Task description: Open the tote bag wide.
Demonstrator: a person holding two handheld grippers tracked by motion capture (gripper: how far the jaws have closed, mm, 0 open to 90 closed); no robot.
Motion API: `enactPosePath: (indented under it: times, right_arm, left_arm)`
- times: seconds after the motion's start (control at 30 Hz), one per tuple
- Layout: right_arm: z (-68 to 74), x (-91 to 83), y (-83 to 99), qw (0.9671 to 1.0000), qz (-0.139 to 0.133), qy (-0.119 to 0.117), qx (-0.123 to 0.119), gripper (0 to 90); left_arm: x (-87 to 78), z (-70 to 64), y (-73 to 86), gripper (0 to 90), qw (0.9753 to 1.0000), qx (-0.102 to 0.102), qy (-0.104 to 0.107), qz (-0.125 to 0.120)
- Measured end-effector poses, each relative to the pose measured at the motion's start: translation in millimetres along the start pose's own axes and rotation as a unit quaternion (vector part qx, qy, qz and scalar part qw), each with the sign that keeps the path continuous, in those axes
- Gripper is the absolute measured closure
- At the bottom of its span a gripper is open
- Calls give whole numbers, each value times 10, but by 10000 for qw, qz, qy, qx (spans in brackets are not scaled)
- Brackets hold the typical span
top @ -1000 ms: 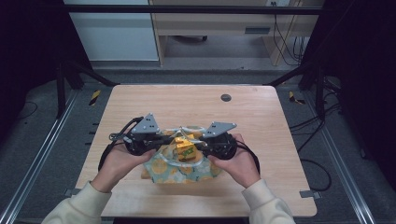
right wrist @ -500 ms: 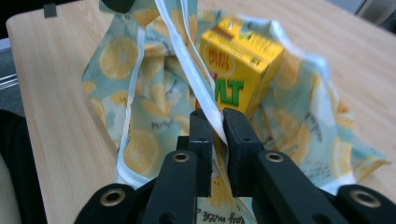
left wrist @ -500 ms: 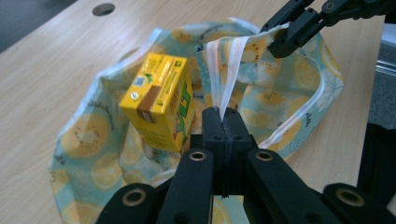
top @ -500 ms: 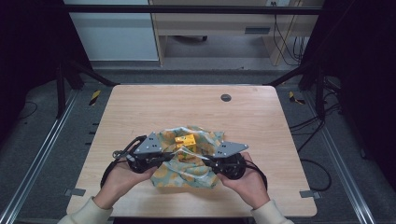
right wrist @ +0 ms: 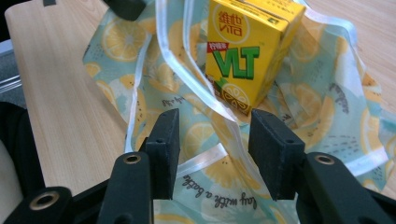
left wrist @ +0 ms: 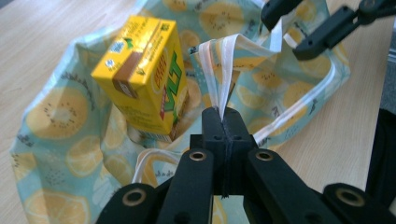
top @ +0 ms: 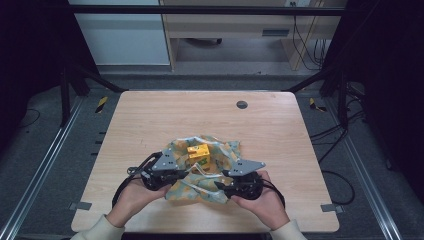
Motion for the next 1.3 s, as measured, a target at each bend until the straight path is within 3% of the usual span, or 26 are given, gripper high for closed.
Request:
enactPosePath:
  times: [0.4,0.53,0.57,0.6,0.63,0.7,0.77,0.83,0.93,0.97,1.0,1.03,1.17,1.23,1.3]
  right_arm:
    - [-123,-122,-143,9996,-200,173,63,480]
    - [-284,-129,-279,9987,-226,444,116,479]
    - [-388,-76,-331,9981,-131,592,109,478]
    - [-388,-76,-331,9981,-131,592,109,478]
    - [-509,6,-360,9972,-6,725,156,480]
    - [-561,56,-364,9970,78,741,211,482]
    - [-678,210,-366,9963,274,732,367,496]
    - [-732,305,-350,9957,454,693,418,537]
    - [-826,395,-347,9949,666,654,371,751]
    - [-826,395,-347,9949,666,654,371,751]
    - [-858,410,-361,9946,699,658,389,818]
    - [-945,420,-409,9937,705,783,373,884]
    - [-1098,413,-510,9923,616,984,424,900]
    - [-1287,431,-585,9903,484,1169,569,900]
    - [-1335,448,-580,9897,496,1201,594,900]
  left_arm:
    - [220,-166,363,900,9990,-85,297,333]
    - [286,-204,456,900,9985,-66,324,439]
    - [315,-212,485,900,9984,-81,324,466]
    - [315,-212,485,900,9984,-81,324,466]
    - [326,-225,503,900,9983,-61,315,495]
    - [331,-232,511,900,9982,-29,306,512]
    - [349,-232,540,900,9981,-9,283,553]
    - [362,-223,557,900,9979,-20,281,591]
    - [372,-219,569,900,9977,-34,300,610]
    - [379,-220,573,900,9977,-35,296,615]
    - [387,-224,577,900,9975,-30,309,635]
    - [406,-232,582,900,9973,-27,321,658]
    - [441,-247,596,900,9968,24,317,733]
    - [465,-255,601,900,9966,32,334,754]
    - [473,-257,602,900,9966,26,328,762]
Point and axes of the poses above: each handheld gripper's, and its own axes: x roughly forward along the jaws, y roughly out of its underside, z roughly to its left, the point moved 8 cm from there along x, roughly forward along the jaws, and after that the axes turned 4 degrees about x, right-handed, at the moved point
